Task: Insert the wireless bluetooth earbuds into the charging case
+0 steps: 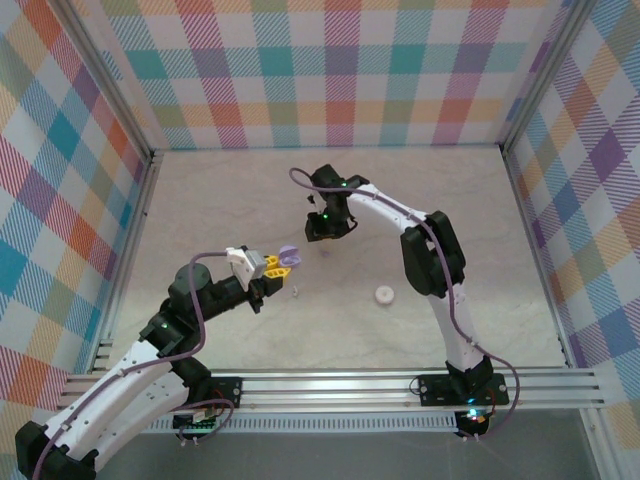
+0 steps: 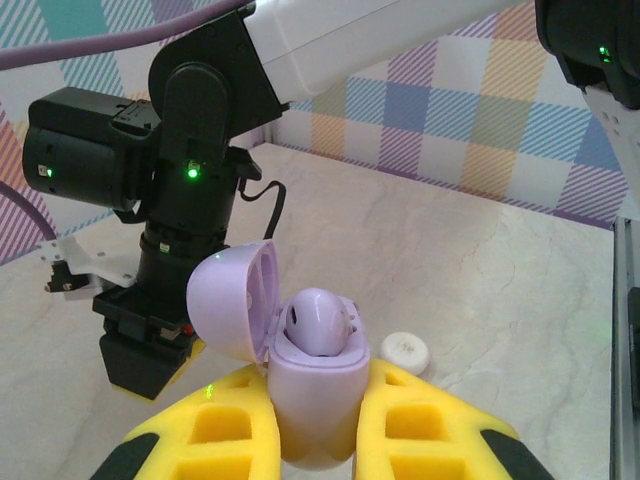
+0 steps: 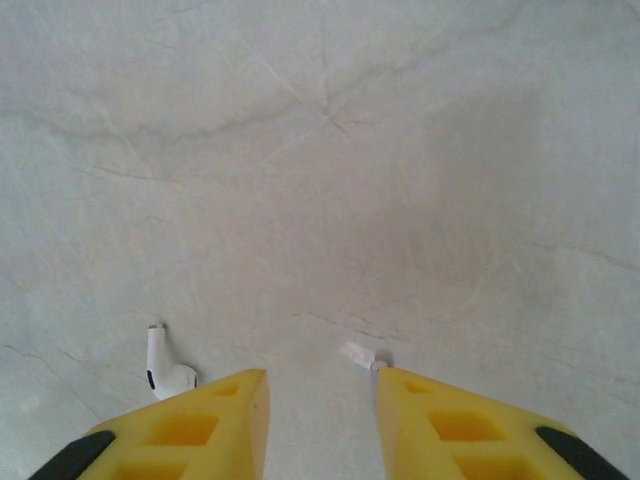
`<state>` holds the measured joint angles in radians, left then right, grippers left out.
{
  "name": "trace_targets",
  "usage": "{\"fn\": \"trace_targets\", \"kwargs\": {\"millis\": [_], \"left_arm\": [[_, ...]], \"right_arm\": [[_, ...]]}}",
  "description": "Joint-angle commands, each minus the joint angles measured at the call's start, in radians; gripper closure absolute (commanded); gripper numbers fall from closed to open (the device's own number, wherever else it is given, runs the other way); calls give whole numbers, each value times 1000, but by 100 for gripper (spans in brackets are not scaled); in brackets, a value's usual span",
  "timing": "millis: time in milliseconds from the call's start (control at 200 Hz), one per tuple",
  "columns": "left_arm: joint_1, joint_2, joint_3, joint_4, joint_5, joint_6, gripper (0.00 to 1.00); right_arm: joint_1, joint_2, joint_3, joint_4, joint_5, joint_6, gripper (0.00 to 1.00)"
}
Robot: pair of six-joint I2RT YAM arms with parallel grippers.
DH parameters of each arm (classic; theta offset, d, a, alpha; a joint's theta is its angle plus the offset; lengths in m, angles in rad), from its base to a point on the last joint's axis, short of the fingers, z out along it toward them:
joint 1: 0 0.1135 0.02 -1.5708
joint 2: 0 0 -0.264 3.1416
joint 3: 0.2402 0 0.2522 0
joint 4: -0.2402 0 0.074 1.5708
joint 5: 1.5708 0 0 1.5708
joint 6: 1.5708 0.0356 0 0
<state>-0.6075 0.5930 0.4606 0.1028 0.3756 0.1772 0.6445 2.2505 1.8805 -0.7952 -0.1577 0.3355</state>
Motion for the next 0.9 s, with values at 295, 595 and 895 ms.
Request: {"fn": "trace_targets", "kwargs": {"millis": [295,595,895], "left_arm": [[-8,-52,-8,-37,20,39,100],[-8,-126,-9,-98,2,45,100],[-8,-128,-4,-99,14,40,100]], "right_arm": [[4,123,129,-158,7,105,62],[31,168,167,-198,6,58,62],[93,122,94,-206,17,9,64]]}}
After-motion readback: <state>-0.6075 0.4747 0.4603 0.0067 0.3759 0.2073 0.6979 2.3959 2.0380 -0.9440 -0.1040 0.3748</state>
